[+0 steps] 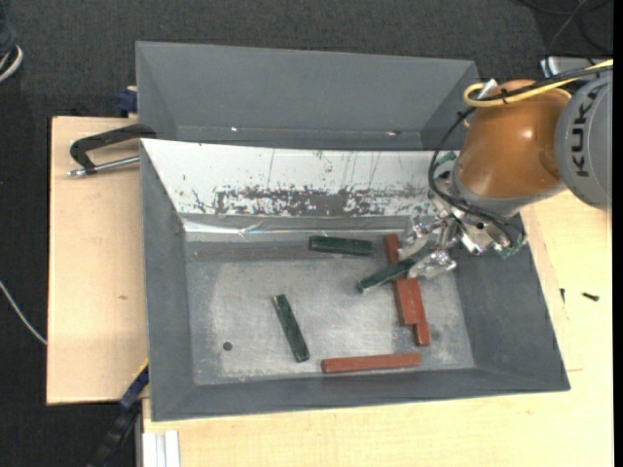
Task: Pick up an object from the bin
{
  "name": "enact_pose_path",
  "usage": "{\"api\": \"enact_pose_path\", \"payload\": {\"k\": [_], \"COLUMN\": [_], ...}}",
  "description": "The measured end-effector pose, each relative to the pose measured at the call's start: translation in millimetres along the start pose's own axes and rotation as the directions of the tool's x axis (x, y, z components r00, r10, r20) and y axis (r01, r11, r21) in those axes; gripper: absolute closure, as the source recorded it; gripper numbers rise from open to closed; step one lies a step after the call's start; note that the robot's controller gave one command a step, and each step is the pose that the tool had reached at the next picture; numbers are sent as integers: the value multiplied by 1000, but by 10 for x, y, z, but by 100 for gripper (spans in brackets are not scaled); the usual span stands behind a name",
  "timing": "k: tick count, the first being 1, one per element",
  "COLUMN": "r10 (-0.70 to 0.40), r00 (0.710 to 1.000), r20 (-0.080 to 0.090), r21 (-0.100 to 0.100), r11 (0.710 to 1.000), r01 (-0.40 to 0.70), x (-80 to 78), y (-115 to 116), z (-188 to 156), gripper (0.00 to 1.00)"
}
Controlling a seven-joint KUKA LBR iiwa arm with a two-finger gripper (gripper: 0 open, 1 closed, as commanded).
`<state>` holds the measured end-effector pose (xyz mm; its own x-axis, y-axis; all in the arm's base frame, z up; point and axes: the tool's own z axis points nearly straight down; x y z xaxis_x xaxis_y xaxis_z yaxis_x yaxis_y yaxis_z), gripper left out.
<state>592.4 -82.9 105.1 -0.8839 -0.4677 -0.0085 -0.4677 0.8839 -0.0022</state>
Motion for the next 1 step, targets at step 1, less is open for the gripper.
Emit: {"api": "enact_pose_path", "payload": {"k": [1], "r10": [-453], "r00": [892], "r20": [1], "r21": [3], "r11": [892], "r01": [453], "x": [38], "y": [324], "z": [-1679], "gripper": [100]}}
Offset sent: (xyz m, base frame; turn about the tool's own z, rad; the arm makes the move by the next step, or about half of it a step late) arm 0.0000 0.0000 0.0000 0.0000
